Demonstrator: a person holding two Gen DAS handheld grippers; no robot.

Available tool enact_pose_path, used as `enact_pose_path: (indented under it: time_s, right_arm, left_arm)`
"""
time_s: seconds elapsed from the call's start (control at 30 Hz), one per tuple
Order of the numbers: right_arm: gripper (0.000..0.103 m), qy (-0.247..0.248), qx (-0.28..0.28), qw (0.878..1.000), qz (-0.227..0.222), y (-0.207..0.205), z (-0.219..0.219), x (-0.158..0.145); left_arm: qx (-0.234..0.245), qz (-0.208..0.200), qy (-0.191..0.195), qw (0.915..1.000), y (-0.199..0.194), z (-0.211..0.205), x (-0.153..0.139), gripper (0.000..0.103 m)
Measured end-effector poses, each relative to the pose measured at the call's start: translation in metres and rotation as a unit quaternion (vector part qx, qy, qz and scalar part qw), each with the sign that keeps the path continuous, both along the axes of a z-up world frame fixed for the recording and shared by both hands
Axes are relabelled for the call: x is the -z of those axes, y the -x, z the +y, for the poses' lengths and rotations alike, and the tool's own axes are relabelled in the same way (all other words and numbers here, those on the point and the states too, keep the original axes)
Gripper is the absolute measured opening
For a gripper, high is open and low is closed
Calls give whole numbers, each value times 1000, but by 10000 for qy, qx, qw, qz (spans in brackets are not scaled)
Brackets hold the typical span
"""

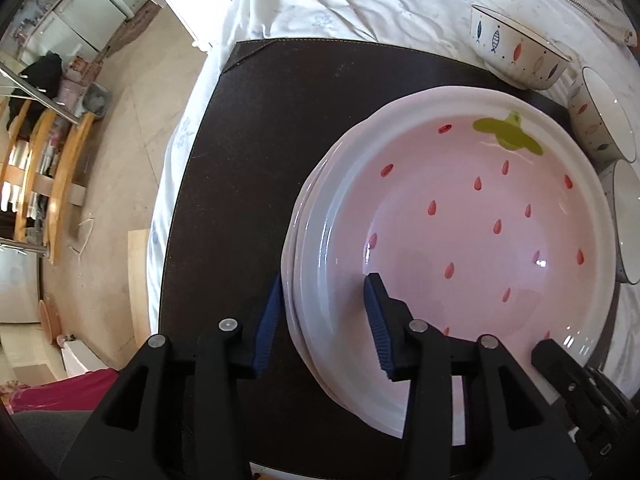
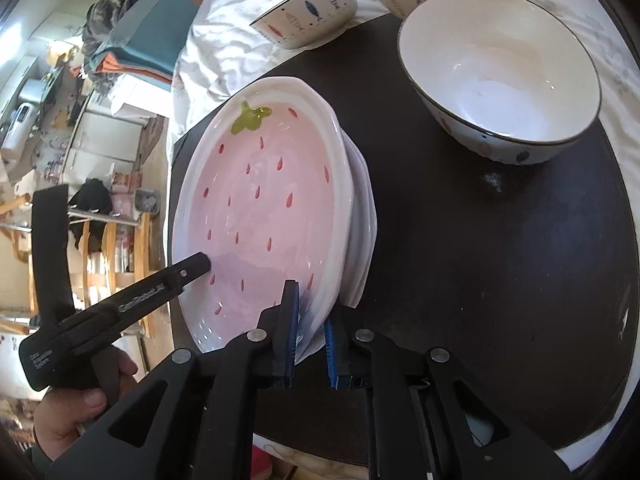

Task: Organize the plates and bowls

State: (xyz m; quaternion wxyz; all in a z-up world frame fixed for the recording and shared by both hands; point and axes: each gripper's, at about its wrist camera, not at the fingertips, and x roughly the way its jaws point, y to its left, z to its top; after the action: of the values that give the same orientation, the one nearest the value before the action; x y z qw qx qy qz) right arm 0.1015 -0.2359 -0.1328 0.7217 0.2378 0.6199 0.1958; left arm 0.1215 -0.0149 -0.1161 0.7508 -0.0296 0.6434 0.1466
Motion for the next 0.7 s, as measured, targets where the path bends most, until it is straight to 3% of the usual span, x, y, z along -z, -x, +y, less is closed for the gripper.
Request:
enact_pose_path:
  time_s: [0.3, 0.7]
  right_arm:
    - [13, -119, -99, 9999, -48, 0, -3, 2]
    - [16, -85, 18, 9996, 254, -2, -6, -3]
  left_arm:
    - [59, 59, -74, 9999, -7, 0, 3, 41]
    - [379, 29, -77, 9992, -6, -5, 3, 45]
